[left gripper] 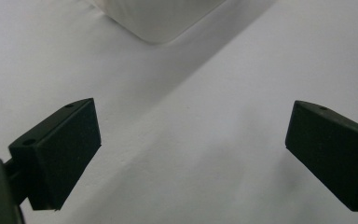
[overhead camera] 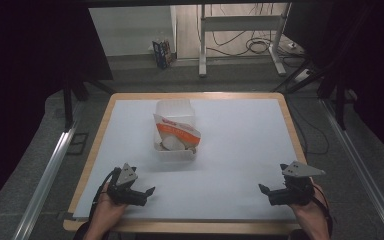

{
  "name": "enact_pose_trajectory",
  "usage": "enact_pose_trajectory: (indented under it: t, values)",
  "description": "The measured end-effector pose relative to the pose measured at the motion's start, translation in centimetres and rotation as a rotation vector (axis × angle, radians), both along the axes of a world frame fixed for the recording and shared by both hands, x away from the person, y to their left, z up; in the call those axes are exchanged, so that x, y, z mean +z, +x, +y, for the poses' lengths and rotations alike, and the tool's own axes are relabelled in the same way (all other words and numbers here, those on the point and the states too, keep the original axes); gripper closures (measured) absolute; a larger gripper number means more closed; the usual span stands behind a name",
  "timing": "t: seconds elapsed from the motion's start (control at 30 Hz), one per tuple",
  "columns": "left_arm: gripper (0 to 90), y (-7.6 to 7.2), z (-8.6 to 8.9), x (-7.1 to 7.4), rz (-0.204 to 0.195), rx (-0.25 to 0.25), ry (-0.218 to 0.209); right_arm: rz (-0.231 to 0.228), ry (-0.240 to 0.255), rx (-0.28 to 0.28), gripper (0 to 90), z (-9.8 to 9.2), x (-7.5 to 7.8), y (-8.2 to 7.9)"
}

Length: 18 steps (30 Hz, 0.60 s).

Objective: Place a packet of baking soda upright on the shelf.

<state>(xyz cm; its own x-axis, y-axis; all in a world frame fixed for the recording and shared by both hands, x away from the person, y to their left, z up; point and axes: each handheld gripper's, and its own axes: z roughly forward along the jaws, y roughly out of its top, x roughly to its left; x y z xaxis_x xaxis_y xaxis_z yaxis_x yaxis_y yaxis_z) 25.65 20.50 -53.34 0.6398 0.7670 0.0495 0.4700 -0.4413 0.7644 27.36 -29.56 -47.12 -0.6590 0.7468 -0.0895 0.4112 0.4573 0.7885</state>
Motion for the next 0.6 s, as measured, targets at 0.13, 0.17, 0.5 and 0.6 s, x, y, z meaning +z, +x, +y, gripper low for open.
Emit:
enact_pose_trajectory:
  t: [0.13,0.17,0.5,0.6]
  values:
    - [3.2,0.0,0.0,0.0,0.001,-0.001,-0.001,0.009,0.008,-0.015,0.0,-0.6,-0.4,0.0]
    - [3.2,0.0,0.0,0.0,0.002,-0.001,0.000,0.013,0.013,-0.022,0.0,-0.8,-0.6,-0.1]
    - [3.2,0.0,0.0,0.0,0.003,-0.004,0.002,0.040,0.009,-0.057,0.0,-2.0,-1.6,-0.1]
    - [3.2,0.0,0.0,0.0,0.003,-0.004,0.004,0.051,0.004,-0.066,0.0,-2.3,-1.9,-0.2]
